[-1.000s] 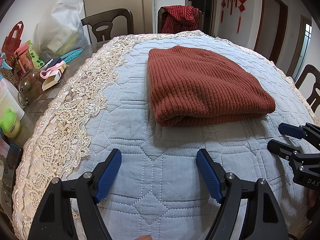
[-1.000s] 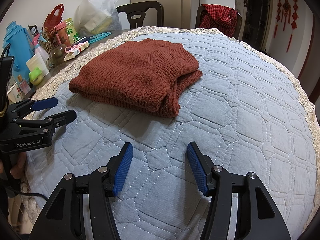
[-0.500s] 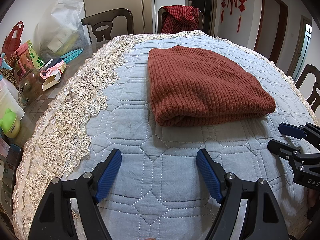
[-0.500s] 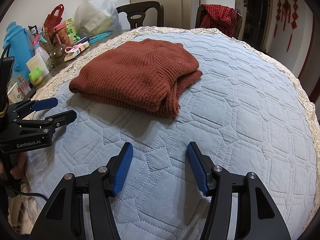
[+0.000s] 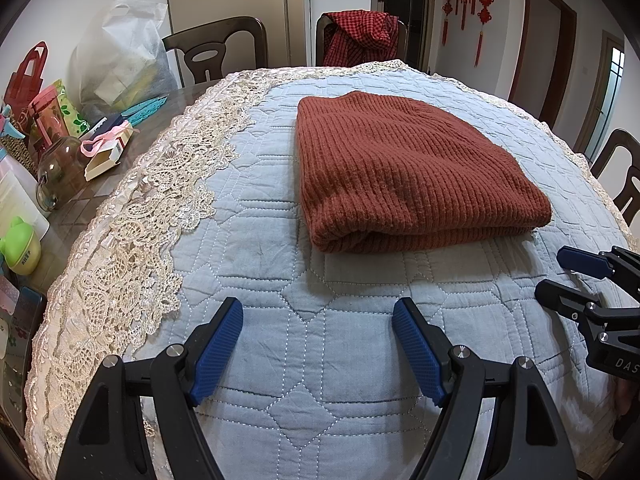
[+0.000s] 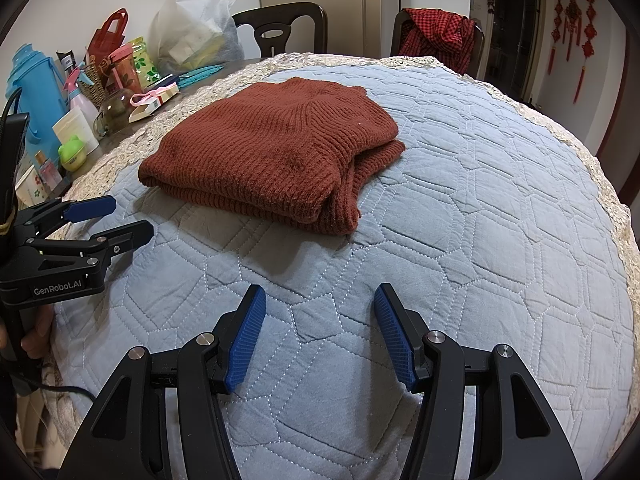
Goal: Fold small clothes
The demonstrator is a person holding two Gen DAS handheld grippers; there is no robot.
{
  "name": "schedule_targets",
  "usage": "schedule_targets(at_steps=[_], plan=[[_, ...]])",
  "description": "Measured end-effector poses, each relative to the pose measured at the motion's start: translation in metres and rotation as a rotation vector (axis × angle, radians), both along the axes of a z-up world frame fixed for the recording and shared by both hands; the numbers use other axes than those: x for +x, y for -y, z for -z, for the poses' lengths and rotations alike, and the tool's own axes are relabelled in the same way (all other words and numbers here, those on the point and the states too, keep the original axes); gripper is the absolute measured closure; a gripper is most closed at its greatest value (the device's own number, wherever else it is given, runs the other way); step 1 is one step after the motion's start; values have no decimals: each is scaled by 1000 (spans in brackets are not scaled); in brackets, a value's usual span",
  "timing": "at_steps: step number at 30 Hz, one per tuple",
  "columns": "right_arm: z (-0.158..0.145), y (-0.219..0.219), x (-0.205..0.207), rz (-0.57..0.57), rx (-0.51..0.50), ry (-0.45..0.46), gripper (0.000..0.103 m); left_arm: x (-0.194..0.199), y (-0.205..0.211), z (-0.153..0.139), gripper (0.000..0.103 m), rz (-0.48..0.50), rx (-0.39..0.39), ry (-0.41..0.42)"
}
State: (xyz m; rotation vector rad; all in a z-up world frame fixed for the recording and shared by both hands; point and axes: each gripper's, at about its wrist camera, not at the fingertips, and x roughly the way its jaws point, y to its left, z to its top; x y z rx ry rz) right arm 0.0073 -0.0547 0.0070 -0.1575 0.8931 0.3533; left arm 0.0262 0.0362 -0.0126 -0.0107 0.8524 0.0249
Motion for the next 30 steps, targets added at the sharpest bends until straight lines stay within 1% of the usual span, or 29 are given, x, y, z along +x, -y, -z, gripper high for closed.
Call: schedule_targets(at_steps=[30], plan=[[0,-1,0,0,-1,0,45,-1,-3,1,23,0,-4,-1]])
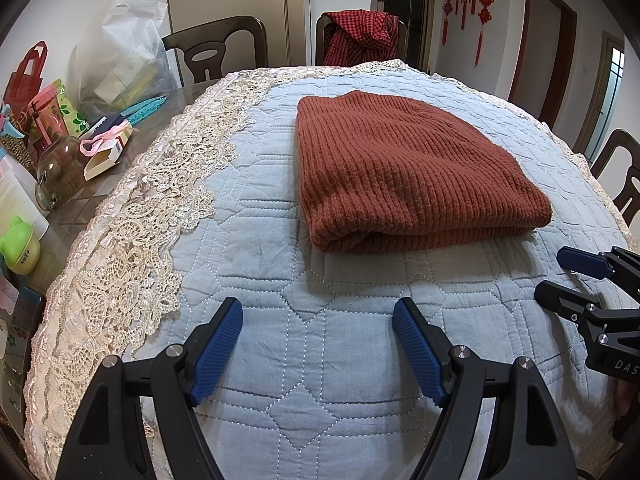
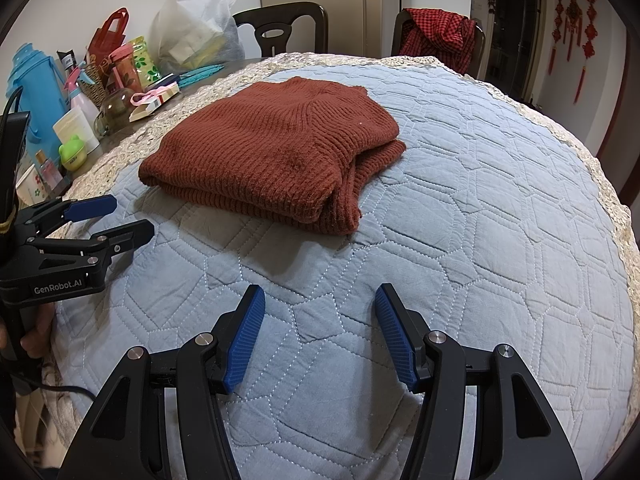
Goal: Fold small clothes
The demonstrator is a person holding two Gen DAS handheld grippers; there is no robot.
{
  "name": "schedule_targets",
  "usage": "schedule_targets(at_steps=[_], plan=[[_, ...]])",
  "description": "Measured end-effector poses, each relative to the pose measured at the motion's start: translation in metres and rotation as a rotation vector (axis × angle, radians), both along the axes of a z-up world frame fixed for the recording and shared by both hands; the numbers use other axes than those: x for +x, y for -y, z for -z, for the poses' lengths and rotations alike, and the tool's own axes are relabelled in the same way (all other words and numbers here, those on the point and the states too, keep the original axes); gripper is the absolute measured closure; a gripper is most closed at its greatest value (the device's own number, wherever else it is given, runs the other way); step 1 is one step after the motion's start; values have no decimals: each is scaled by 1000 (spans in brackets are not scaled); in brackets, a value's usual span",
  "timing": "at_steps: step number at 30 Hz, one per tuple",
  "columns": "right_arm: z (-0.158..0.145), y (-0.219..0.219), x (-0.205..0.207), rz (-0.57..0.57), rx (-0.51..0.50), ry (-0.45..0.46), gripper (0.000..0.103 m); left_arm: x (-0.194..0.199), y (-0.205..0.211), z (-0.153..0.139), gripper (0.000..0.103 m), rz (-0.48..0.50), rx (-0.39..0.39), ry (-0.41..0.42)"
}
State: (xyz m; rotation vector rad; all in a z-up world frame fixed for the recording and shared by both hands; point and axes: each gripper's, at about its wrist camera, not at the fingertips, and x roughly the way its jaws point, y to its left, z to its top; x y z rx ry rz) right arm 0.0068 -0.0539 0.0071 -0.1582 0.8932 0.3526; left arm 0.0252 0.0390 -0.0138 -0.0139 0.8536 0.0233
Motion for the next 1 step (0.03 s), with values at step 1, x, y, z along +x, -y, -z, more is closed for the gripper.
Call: schedule_targets(at_steps=[1], plan=[[0,1,1,0,0,0,45,-1,-1,0,23,0,-1,0]])
